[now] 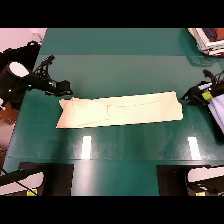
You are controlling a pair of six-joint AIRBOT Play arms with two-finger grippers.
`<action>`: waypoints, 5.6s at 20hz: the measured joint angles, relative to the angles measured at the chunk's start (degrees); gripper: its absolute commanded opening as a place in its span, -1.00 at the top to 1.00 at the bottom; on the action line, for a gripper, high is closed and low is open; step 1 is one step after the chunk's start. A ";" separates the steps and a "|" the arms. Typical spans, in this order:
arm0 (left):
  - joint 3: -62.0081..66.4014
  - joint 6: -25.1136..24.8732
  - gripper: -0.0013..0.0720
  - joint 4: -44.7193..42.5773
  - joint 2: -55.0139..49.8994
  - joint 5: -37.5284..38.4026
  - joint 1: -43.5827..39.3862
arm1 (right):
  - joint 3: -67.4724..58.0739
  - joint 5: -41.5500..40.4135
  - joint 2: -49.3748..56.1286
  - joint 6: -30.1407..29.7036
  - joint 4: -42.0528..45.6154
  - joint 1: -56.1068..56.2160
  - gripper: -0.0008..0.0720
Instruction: Fold the shirts.
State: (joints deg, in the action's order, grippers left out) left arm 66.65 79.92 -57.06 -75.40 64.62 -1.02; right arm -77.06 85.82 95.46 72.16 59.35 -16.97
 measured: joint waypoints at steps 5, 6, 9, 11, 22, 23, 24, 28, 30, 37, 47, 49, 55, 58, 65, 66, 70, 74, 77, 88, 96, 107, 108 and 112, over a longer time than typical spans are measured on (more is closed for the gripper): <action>0.24 -0.96 0.89 1.53 -0.20 -3.52 -6.49 | 6.36 -1.66 1.07 -4.20 -5.01 0.11 -0.28; 0.24 -0.63 0.89 1.64 -0.33 -4.72 -8.09 | 6.95 -1.70 1.62 -4.81 -5.60 1.07 0.09; 0.79 0.48 0.89 2.01 -1.75 -8.20 -12.76 | 7.43 -3.21 2.36 -6.58 -5.18 3.96 0.94; 2.32 1.05 0.89 2.10 -4.26 -9.62 -16.20 | 6.27 -3.61 1.84 -7.28 -5.01 5.31 0.94; 19.32 2.69 0.89 6.88 -28.57 -11.76 -31.93 | -14.25 3.93 -12.50 -0.28 -18.91 15.87 0.94; 20.13 2.71 0.89 7.78 -29.75 -12.04 -32.46 | -16.02 4.02 -12.87 0.42 -19.32 17.99 0.94; 20.72 2.71 0.89 8.39 -30.69 -12.39 -32.89 | -17.75 4.04 -13.27 0.85 -19.74 20.28 0.94; 21.88 2.73 0.89 9.38 -32.35 -13.40 -33.29 | -22.14 3.39 -13.90 1.95 -20.46 28.26 0.94; 22.27 3.19 0.90 9.31 -32.28 -12.04 -32.30 | -23.06 2.56 -13.94 2.12 -20.57 31.65 0.94; 22.69 6.19 0.89 -3.63 -20.92 -2.75 -21.81 | -24.02 -3.34 -11.50 1.14 -20.79 43.71 0.94; 22.73 6.64 0.89 -19.10 1.79 6.38 -1.77 | -24.09 -24.68 4.61 -6.29 -20.76 68.89 -0.27; 22.71 6.67 0.89 -19.52 3.26 7.23 -0.57 | -24.09 -24.96 6.27 -7.32 -19.74 70.20 -0.06; 22.71 6.71 0.89 -19.43 4.59 9.16 0.70 | -19.82 -14.86 4.96 -4.81 -13.35 61.59 -0.06; 22.71 6.71 0.89 -19.08 4.72 9.55 0.85 | -11.65 -13.03 1.40 -3.43 -12.04 52.72 -0.08; 22.69 6.71 0.89 -18.80 4.76 8.83 0.87 | 5.33 -15.69 -1.57 -2.58 -16.41 34.93 -0.93; 22.69 6.69 0.89 -18.73 4.76 8.46 0.87 | 6.43 -16.11 -0.61 -3.02 -17.97 34.03 -0.93; 21.79 6.69 0.89 -18.51 4.76 7.39 0.87 | 6.29 -16.37 4.07 -4.63 -24.00 35.28 -0.93; 19.98 6.69 0.89 -17.44 4.76 6.51 0.90 | 0.24 -16.44 9.70 -5.33 -26.29 41.72 -0.43; 19.21 6.69 0.89 -16.31 4.76 6.32 0.90 | -5.25 -17.18 13.27 -5.51 -25.24 46.80 0.66; 18.75 6.69 0.89 -14.21 4.76 2.89 -9.07 | -20.52 -13.62 6.29 -0.98 -11.26 34.86 0.94; 18.75 6.80 0.89 -14.05 4.76 -3.02 -18.62 | -23.06 -12.48 -4.11 0.37 -4.55 1.07 0.94; 18.75 7.13 0.89 -13.64 4.76 -5.99 -20.72 | -23.28 -18.27 -6.19 0.31 -5.97 -18.51 0.94; 18.75 7.15 0.89 -13.66 4.76 -5.99 -20.72 | -23.28 -19.23 -6.93 0.09 -7.23 -18.73 0.94; 18.75 7.15 0.89 -13.66 4.76 -6.25 -20.74 | -23.28 -21.77 -10.75 -0.92 -10.14 -19.26 0.94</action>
State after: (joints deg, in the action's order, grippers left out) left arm 85.41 87.07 -70.72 -70.63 58.37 -21.76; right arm -100.33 64.05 84.71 71.24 49.21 -36.23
